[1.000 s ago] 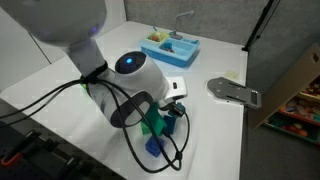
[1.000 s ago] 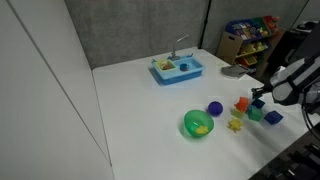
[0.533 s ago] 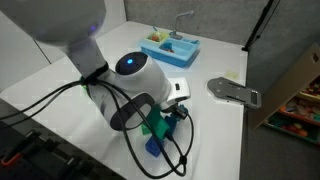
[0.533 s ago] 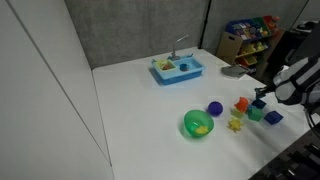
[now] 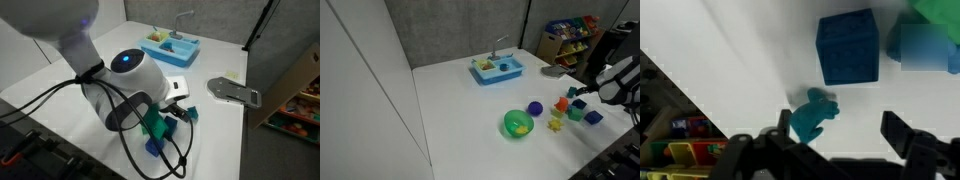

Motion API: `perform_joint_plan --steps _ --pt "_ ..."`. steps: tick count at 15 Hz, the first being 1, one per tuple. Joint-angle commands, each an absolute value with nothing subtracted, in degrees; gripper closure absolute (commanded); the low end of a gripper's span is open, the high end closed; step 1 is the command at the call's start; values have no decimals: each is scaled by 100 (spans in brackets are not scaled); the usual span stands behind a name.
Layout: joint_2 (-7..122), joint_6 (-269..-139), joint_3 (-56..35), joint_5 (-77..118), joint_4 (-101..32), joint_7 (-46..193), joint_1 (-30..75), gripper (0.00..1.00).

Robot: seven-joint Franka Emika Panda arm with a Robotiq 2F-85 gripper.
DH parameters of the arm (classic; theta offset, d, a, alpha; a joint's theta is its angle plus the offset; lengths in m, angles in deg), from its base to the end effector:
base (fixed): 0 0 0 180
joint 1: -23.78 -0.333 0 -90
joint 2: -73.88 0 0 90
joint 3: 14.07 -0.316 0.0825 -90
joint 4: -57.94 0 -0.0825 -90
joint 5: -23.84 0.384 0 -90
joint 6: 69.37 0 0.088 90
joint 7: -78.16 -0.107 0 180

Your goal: Take the green toy animal out of the bowl and put it on the table

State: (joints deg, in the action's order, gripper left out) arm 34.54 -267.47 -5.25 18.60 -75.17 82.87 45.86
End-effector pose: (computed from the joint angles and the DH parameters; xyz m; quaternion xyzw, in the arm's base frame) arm 0.4519 -0.2634 0.0999 0.9626 -0.1488 0.2001 0.1057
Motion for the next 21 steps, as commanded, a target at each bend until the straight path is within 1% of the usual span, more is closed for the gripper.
perform_joint_plan --steps 1,5,10,16,21 --pt "4047 -26743 -594 1643 -8051 8372 4639 0" --pt "4540 -26622 -490 1698 -8580 8357 4423 0" --pt "5169 -25939 -250 1973 -8758 8317 3854 0" --pt "5532 -24384 374 2246 -8198 7872 2607 0" --pt "5572 -23040 199 2033 -7654 7090 2150 0"
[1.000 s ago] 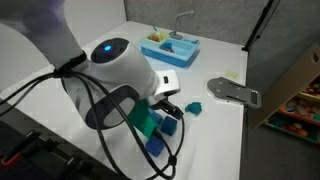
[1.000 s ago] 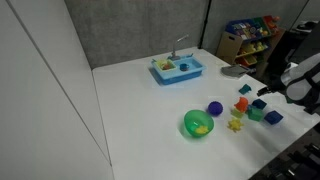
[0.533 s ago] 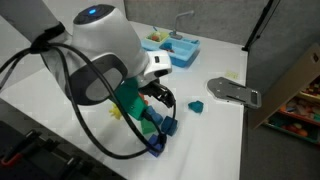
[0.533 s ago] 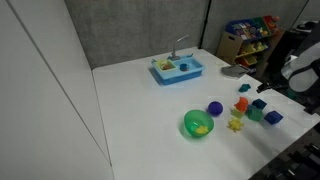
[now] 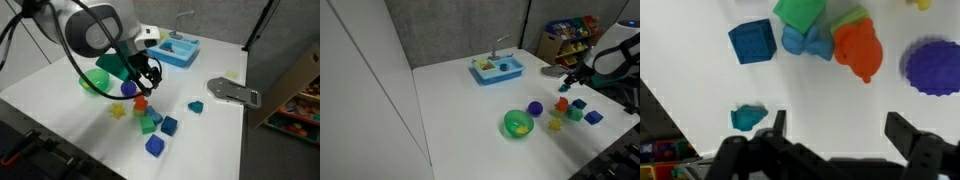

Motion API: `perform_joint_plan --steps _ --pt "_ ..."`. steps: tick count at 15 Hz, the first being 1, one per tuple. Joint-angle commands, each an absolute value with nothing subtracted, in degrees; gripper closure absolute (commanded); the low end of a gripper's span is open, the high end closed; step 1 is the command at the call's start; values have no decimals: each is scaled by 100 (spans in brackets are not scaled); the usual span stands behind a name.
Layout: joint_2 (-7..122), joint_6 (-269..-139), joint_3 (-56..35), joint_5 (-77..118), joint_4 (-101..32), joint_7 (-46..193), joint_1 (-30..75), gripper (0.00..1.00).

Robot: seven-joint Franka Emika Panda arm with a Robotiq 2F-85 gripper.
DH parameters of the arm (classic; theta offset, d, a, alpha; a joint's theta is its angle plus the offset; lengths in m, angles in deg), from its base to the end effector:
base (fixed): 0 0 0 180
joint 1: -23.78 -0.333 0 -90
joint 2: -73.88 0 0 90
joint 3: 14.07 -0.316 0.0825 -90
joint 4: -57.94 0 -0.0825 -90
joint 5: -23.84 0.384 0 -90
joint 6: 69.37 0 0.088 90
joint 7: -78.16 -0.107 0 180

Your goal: Take the green toy animal out of the bowl and put it on the table

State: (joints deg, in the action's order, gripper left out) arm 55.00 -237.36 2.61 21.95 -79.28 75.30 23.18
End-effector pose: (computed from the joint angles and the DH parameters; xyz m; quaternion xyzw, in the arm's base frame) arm 0.5003 -0.1461 0.2081 0.9834 -0.1355 0.1030 0.0628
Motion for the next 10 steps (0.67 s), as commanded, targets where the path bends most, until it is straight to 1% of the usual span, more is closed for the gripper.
perform_joint_plan --steps 1,5,10 --pt "5576 -22782 140 2015 -7563 6956 2096 0" --pt "5710 -21634 -230 2054 -7314 6621 2034 0" --pt "6267 -20535 -738 2273 -7303 6806 2151 0"
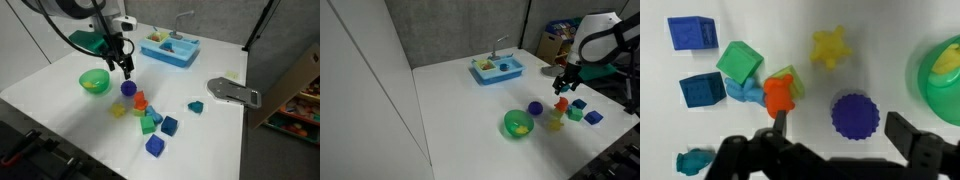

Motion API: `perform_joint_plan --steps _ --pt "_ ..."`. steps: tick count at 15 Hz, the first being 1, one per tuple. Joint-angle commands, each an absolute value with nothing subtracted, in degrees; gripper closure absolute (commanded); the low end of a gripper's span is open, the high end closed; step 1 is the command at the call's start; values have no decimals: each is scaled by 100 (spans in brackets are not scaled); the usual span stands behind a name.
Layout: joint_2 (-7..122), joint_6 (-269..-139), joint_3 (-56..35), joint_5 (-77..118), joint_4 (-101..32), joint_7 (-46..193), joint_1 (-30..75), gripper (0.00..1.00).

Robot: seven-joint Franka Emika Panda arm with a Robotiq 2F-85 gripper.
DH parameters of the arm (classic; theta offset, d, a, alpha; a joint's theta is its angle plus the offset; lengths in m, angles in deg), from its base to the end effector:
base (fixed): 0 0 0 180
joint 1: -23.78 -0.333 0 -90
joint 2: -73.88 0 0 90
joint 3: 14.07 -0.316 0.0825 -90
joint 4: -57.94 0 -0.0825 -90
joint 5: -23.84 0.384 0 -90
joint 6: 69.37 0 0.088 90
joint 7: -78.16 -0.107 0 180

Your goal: Take the green toy animal out of the bowl and put it on the table

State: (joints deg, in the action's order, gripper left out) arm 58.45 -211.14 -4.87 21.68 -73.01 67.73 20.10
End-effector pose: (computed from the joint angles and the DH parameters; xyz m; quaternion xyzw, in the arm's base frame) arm 0.5218 -0.0517 0.2297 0.9913 -0.1214 -0.0374 0.0341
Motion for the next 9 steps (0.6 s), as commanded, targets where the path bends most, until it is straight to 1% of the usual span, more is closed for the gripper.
perform_joint_plan --steps 1,9 --pt "6420 -20339 -813 2349 -7314 6851 2175 0" --pt "7689 -19087 -1064 2387 -7333 6920 2270 0"
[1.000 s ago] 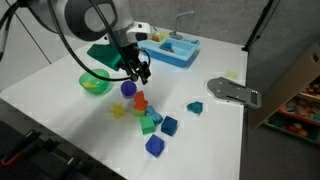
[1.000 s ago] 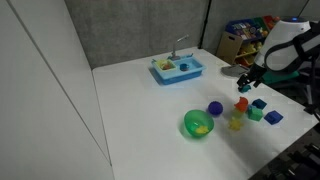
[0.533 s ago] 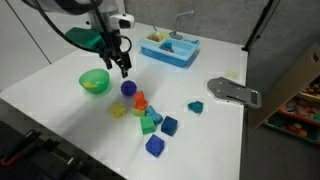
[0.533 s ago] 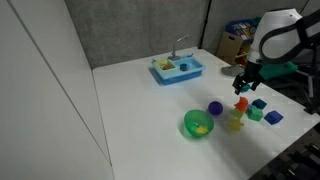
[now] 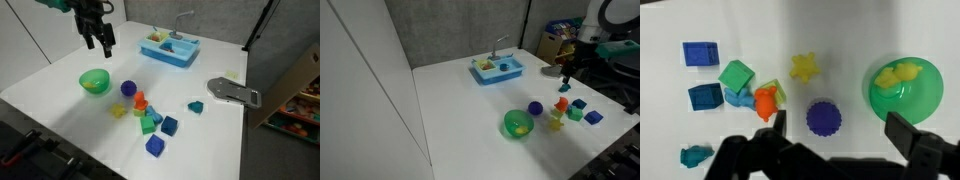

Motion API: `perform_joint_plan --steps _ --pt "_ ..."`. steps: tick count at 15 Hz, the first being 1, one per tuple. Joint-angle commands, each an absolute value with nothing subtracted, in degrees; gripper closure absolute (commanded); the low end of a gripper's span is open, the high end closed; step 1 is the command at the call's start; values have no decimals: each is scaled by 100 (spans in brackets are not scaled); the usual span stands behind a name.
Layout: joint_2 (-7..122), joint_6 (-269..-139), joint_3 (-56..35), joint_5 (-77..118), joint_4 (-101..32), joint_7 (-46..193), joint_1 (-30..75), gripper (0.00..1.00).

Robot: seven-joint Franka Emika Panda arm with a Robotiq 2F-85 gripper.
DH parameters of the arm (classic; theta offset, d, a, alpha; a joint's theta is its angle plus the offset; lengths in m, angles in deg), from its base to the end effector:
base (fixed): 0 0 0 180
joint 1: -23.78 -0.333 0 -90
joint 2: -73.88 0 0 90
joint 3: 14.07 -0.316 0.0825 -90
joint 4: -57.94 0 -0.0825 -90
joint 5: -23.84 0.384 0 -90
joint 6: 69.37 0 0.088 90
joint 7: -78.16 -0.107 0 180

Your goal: Take the green toy animal out of the bowl and put it on the table

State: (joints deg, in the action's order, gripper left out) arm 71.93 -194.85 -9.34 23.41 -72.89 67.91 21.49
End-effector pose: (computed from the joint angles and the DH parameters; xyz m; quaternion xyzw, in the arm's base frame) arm 0.5043 -0.0217 0.3285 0.9921 -0.1080 -0.0632 0.0086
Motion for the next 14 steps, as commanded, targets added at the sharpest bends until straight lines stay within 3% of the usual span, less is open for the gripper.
perform_joint_plan --steps 1,14 --pt "7854 -18947 -1092 2350 -7325 6918 2272 0" --pt "9205 -18204 -1433 2373 -7198 6901 2266 0"
